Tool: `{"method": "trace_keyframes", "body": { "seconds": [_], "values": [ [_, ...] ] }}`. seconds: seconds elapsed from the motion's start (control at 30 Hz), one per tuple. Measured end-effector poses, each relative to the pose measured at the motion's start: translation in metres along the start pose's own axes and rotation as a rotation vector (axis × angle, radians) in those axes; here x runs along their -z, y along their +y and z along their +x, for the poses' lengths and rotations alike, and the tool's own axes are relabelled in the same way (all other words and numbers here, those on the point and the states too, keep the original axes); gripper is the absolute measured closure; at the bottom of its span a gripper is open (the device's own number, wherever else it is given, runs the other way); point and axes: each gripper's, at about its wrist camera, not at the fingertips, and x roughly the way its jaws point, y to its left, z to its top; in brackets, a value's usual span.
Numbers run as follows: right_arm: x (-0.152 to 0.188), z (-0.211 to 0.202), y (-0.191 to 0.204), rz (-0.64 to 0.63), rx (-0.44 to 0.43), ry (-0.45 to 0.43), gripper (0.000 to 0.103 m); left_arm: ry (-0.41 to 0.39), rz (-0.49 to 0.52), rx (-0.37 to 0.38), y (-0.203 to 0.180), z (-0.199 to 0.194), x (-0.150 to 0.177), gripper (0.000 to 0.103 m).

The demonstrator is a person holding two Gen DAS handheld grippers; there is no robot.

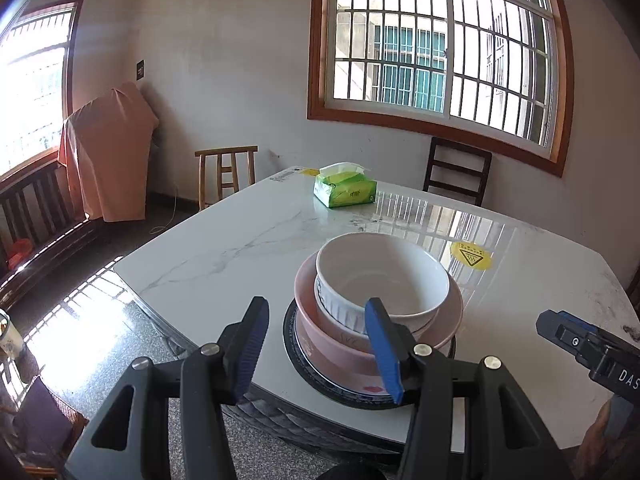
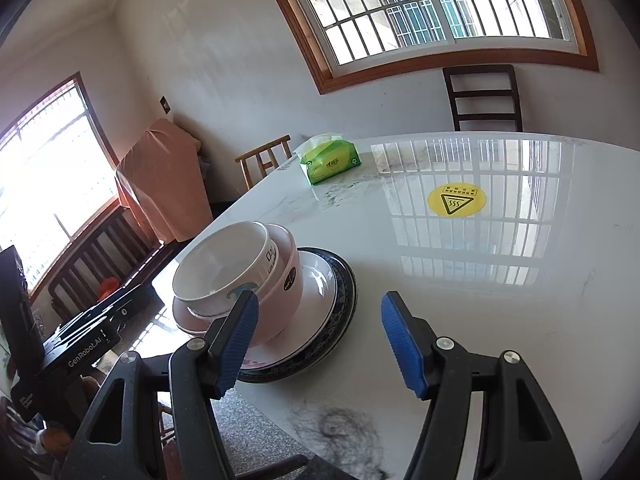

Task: Organize plates and bowls
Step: 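Withdraw the right tool away from the stacked dishes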

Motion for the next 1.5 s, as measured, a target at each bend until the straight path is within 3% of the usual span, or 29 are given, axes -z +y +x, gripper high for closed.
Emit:
{"method": "trace_keyframes", "body": {
  "seconds": [0.17,0.27,0.33,0.47,0.87,1.03,1.17,1.3,1.5],
  "values": [
    [0.016,-0.018,-0.006,-0.014,0.002,-0.021,0.039,-0.027,-0.008,0.028,-0.015,-0.018,0.005,0.051],
    [0.022,-0.028,-0.013,-0.012,0.002,-0.034,0.039,-0.048,0.012,-0.002,-0.027,-0.030,0.005,0.039],
    [0.026,-0.036,-0.018,-0.013,0.006,-0.048,0.039,-0.075,0.025,0.012,-0.034,-0.041,0.003,0.036],
    [0.030,-0.046,-0.030,-0.007,0.007,-0.064,0.039,-0.122,0.035,0.036,-0.044,-0.064,-0.002,0.020],
    [0.043,-0.070,-0.074,0.052,0.059,-0.094,0.039,-0.143,0.071,0.096,-0.072,-0.093,-0.006,0.020],
    [0.044,-0.079,-0.116,0.092,0.150,-0.090,0.034,-0.125,0.094,0.107,-0.084,-0.093,-0.002,0.020],
    [0.043,-0.086,-0.160,0.110,0.277,-0.084,0.033,-0.108,0.124,0.109,-0.098,-0.089,0.002,0.017],
    [0.037,-0.088,-0.209,0.123,0.403,-0.029,0.032,-0.078,0.153,0.083,-0.113,-0.084,0.012,0.009],
    [0.031,-0.078,-0.286,0.172,0.543,0.111,0.030,-0.056,0.187,0.016,-0.131,-0.072,0.029,0.009]
  ]
}}
